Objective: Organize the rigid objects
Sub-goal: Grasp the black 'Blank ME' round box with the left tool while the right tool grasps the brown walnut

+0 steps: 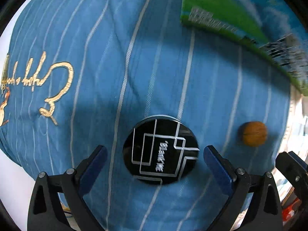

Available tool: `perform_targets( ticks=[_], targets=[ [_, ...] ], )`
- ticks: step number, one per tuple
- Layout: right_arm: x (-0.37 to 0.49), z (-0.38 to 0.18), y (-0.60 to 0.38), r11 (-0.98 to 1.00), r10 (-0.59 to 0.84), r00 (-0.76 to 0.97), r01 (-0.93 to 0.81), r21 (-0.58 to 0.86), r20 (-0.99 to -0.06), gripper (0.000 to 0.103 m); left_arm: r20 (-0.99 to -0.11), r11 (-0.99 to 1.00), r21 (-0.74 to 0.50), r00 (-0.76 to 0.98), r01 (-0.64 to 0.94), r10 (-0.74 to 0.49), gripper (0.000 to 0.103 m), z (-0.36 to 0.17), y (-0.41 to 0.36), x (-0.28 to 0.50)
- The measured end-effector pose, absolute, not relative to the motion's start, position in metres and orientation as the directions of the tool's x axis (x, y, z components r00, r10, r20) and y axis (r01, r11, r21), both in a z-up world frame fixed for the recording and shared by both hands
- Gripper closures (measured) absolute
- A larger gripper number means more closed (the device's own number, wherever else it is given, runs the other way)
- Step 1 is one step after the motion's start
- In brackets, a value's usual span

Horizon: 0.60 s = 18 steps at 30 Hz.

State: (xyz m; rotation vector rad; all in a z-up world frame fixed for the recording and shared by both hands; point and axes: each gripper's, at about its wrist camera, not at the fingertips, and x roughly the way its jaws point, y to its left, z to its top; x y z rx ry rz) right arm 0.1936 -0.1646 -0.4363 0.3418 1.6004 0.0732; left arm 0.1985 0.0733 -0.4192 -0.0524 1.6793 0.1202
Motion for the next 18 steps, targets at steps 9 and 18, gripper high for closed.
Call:
perform_targets(
  ticks=[9,18],
  targets=[
    [0.214,-0.472,-0.113,0.960,0.257,-0.100,0.143,0.241,-0.961,0.028,-0.994,0.989,0.026,-0.106,-0.145,0.011,0.029,-0.440,0.086,0.188],
    [0.210,-0.473,-0.118,0.974,0.200,-0.091,0.126,0.188,-0.976,0.062,-0.995,0.990,0.029,-0.099,-0.137,0.016,0.029,-0.436,0.075,0.189]
  ],
)
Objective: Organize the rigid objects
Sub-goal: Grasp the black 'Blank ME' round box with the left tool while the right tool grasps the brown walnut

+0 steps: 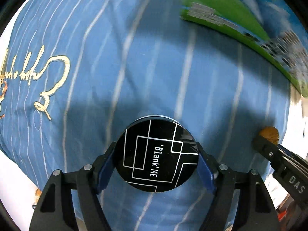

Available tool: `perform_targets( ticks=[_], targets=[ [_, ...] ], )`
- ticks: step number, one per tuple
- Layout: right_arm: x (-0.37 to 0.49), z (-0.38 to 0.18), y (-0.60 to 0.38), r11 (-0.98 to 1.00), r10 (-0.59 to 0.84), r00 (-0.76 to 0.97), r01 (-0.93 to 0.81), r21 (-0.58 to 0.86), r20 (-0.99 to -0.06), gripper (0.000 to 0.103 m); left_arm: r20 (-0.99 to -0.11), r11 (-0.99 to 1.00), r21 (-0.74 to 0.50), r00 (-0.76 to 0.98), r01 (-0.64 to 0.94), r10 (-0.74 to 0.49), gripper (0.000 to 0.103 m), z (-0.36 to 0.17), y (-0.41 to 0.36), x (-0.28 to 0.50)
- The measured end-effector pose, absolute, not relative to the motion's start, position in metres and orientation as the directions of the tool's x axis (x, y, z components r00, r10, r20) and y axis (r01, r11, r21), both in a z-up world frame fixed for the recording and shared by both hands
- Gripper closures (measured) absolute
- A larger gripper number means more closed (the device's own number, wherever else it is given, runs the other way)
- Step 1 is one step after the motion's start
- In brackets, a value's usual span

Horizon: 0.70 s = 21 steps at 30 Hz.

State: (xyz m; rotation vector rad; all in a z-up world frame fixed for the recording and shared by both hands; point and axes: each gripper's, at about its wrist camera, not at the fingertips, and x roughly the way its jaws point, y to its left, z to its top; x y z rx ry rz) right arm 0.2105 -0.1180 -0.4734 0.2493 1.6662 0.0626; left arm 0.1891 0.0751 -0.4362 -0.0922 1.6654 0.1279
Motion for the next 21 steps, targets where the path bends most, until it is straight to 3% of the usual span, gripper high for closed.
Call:
perform_targets(
  ticks=[8,21],
  targets=[
    [0.176,-0.470,-0.169,0.987,0.117,-0.102,0.120,0.105,-0.988,0.062,-0.997,0.999,-0.002,-0.076,-0.035,-0.005,0.029,-0.431,0.023,0.166],
    [0.150,-0.449,-0.205,0.988,0.093,-0.066,0.127,0.084,-0.993,0.062,-0.999,0.997,-0.009,-0.040,0.082,-0.006,0.029,-0.423,-0.038,0.161]
  ],
)
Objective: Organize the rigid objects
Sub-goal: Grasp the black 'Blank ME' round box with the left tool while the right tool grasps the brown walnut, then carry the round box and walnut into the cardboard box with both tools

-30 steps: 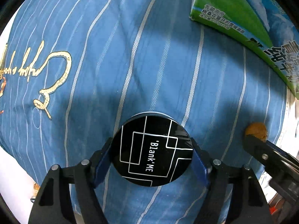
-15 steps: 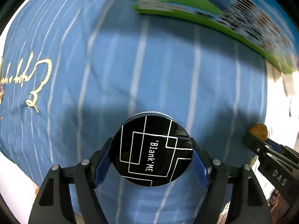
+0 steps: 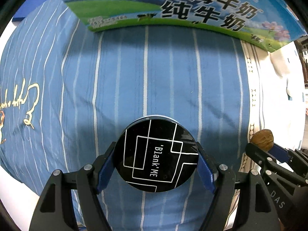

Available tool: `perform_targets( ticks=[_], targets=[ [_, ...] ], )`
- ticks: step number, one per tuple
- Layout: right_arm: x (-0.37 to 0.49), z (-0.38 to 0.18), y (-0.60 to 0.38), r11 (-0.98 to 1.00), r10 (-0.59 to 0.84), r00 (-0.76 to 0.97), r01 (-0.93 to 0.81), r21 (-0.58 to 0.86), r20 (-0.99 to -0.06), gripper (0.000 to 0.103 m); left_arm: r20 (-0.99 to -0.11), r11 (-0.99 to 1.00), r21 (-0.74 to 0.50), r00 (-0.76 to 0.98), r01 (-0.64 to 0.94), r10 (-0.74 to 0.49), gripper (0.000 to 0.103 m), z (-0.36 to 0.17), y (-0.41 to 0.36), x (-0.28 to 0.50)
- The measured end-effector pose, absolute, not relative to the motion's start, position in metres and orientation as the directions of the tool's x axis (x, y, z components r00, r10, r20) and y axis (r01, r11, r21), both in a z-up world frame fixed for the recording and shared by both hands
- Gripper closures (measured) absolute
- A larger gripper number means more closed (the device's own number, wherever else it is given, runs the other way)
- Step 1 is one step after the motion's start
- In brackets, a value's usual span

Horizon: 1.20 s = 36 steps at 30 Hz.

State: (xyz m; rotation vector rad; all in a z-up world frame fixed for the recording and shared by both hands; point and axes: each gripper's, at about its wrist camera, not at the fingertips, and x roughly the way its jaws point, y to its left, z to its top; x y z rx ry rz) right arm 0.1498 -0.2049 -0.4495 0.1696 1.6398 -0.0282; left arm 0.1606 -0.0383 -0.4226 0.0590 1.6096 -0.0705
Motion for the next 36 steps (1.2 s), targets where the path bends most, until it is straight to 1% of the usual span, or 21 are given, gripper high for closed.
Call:
perform_targets(
  ticks=[5,9,13,19,24,26,27,36],
  targets=[
    [0.144,-0.438,-0.198,0.989,0.097,-0.049,0.119,0.090,-0.994,0.062,-0.999,0.996,-0.023,-0.027,0.087,-0.021,0.029,-0.406,-0.043,0.169],
    [0.137,-0.416,-0.193,0.989,0.107,-0.009,0.104,0.105,-0.994,0.062,-0.999,0.995,-0.041,-0.001,0.091,-0.041,0.029,-0.384,-0.051,0.177],
    [0.142,-0.389,-0.199,0.988,0.124,0.028,0.090,0.126,-0.992,0.062,-0.997,0.994,-0.064,0.045,0.092,-0.068,0.029,-0.350,-0.065,0.184],
    [0.142,-0.358,-0.216,0.986,0.142,0.083,0.080,0.149,-0.986,0.062,-0.987,0.991,-0.090,0.124,0.100,-0.102,0.029,-0.300,-0.064,0.198],
    [0.128,-0.328,-0.222,0.981,0.164,0.127,0.080,0.175,-0.978,0.062,-0.972,0.987,-0.122,0.186,0.108,-0.140,0.029,-0.267,-0.037,0.196],
    [0.135,-0.323,-0.220,0.979,0.174,0.146,0.082,0.187,-0.974,0.062,-0.966,0.985,-0.130,0.208,0.111,-0.151,0.029,-0.257,-0.029,0.193],
    [0.136,-0.315,-0.221,0.978,0.180,0.157,0.079,0.194,-0.971,0.062,-0.963,0.984,-0.138,0.218,0.109,-0.160,0.029,-0.264,-0.020,0.197],
    [0.177,-0.267,-0.229,0.966,0.212,0.266,0.089,0.243,-0.940,0.062,-0.927,0.981,-0.180,0.320,0.078,-0.195,0.029,-0.222,-0.010,0.249]
  ],
)
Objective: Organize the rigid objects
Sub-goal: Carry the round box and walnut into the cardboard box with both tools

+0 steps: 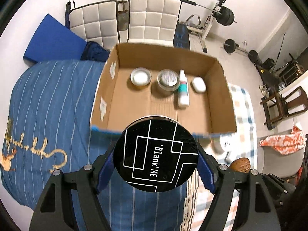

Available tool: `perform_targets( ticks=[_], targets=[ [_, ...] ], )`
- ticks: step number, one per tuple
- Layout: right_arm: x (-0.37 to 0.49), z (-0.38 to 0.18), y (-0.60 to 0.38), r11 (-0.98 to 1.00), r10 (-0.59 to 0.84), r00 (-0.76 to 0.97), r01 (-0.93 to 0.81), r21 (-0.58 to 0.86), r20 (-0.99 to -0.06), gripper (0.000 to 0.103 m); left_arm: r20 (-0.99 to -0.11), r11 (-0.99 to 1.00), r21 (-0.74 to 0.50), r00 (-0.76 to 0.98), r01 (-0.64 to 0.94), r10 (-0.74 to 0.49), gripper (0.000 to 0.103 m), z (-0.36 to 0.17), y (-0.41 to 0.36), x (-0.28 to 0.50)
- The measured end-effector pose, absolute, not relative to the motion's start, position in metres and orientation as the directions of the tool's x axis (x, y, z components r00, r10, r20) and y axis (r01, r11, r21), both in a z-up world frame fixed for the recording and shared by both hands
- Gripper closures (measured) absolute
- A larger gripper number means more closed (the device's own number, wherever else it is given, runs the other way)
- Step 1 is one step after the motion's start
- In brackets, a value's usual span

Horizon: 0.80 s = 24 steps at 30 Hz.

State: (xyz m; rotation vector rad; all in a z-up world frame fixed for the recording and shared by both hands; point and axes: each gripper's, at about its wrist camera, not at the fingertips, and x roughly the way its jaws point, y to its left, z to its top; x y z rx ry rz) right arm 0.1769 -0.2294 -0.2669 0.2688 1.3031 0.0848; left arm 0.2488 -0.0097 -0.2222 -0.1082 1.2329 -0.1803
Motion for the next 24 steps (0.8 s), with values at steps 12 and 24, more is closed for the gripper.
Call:
perform_targets(
  ticks=[12,24],
  targets=[
    [0.293,-0.283,-0.237,0.962,0.205,0.272,0.121,0.245,-0.940,0.062,-0.940,0.980,-0.186,0.278,0.067,-0.197,0.029,-0.239,-0.009,0.361],
    [0.380,-0.392,-0.211,0.946,0.288,0.016,0.150,0.287,-0.958,0.062,-0.984,0.983,-0.177,-0.013,0.054,-0.176,0.029,-0.354,-0.010,0.427]
  ],
)
